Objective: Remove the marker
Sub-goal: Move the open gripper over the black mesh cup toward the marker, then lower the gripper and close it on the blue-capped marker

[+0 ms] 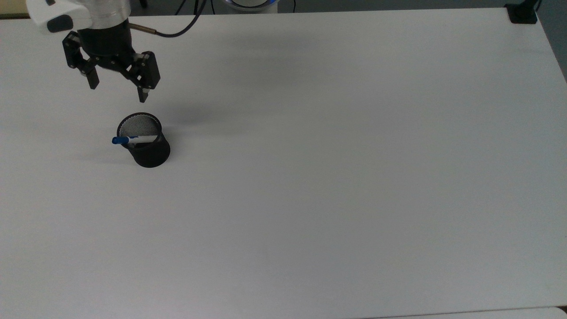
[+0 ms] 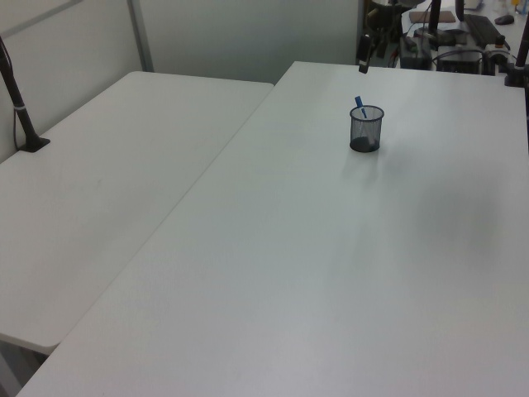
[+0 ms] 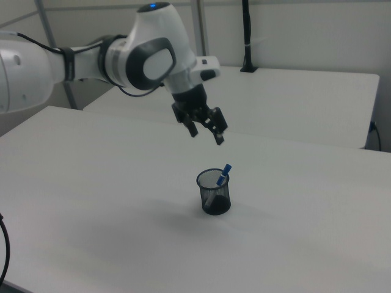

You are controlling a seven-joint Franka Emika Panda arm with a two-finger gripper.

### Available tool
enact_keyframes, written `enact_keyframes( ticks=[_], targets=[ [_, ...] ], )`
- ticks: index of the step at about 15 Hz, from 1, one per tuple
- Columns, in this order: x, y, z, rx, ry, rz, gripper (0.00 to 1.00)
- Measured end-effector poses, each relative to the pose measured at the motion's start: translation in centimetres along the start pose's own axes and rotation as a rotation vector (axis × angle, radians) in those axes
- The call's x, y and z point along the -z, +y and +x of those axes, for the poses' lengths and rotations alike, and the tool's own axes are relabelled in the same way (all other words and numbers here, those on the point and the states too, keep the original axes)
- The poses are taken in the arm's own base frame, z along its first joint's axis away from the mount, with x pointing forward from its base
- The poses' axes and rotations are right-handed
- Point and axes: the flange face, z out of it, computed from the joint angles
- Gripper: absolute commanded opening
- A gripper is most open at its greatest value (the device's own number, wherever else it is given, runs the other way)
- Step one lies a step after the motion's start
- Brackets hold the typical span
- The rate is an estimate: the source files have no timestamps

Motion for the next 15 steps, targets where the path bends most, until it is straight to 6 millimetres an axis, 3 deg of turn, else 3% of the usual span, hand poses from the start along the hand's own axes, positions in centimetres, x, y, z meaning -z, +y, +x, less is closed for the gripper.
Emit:
enact_keyframes(
  ticks=[5, 11, 15],
  targets=[
    [-3.8, 1.7, 1.0, -0.025, 0.016, -0.025, 0.82],
    [-6.5, 2.5, 1.1, -0.039, -0.015, -0.033, 0.69],
    [-8.3, 2.6, 1.8, -0.068, 0.024, -0.005, 0.67]
  ],
)
